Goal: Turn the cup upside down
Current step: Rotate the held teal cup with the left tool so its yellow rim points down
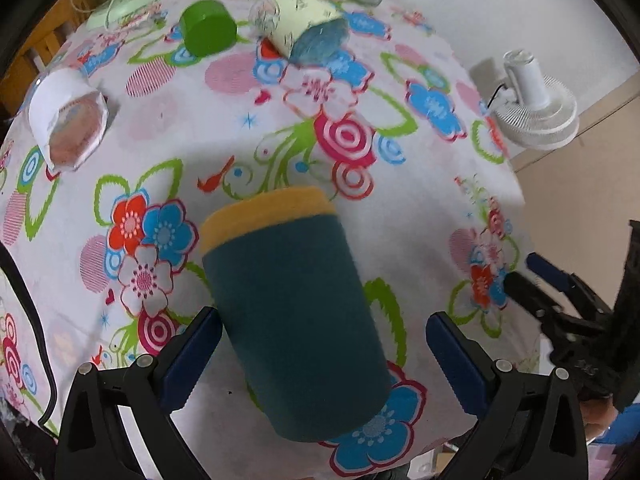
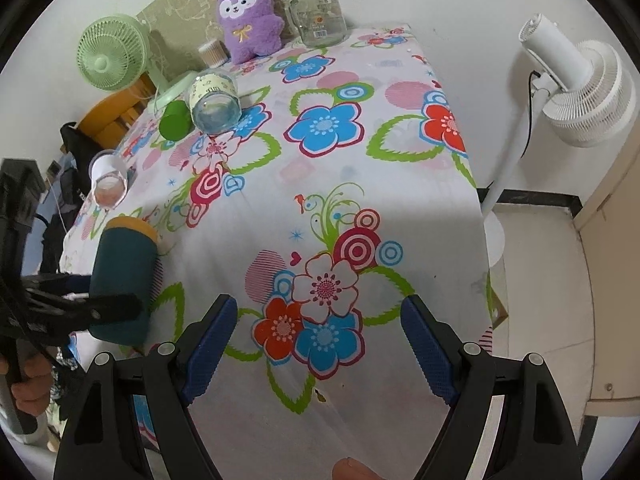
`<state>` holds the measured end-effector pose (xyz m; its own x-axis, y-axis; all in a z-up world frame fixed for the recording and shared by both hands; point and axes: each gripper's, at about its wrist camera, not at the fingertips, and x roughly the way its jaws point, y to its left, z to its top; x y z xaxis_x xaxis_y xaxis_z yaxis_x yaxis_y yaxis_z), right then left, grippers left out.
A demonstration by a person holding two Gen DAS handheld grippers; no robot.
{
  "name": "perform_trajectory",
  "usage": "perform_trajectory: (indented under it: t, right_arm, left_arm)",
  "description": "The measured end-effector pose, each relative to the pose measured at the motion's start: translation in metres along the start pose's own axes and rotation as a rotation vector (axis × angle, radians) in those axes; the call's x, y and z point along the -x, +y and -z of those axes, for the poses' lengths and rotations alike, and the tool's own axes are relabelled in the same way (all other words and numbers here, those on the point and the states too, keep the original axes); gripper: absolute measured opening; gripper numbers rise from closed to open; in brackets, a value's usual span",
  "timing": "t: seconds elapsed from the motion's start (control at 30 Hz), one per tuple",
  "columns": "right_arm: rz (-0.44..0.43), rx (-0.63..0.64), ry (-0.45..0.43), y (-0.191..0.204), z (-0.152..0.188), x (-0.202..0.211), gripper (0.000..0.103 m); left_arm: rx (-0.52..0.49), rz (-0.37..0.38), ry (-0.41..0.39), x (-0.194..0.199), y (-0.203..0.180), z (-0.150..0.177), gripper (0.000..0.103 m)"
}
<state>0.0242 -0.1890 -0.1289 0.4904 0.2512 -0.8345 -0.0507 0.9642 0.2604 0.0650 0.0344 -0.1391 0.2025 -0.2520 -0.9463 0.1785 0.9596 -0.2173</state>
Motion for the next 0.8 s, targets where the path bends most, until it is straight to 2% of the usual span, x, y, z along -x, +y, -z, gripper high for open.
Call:
perform_trajectory:
  t: [0.13, 0.2, 0.5, 0.8]
  right_arm:
    - [-0.01, -0.005, -0.007, 0.0, 0.001, 0.002, 0.086]
    - [-0.016, -0.005, -0.008, 0.0, 0.002, 0.002, 0.086]
    - [-0.039, -0.004, -0.02, 0.004, 0.004, 0.006, 0.086]
    - [-0.056, 0.002, -0.028, 0.009, 0.003, 0.008, 0.086]
  left_arm:
    - [-0.02, -0.034, 0.04, -0.008, -0.005, 0.001, 0.089]
    - [-0.023, -0.06, 0.037, -0.01, -0.006, 0.002, 0.079]
    - [-0.029, -0.06, 0.012, -0.003, -0.001, 0.003, 0.077]
    - [-0.042, -0.027, -0.064, 0.026, 0.005, -0.003, 0.072]
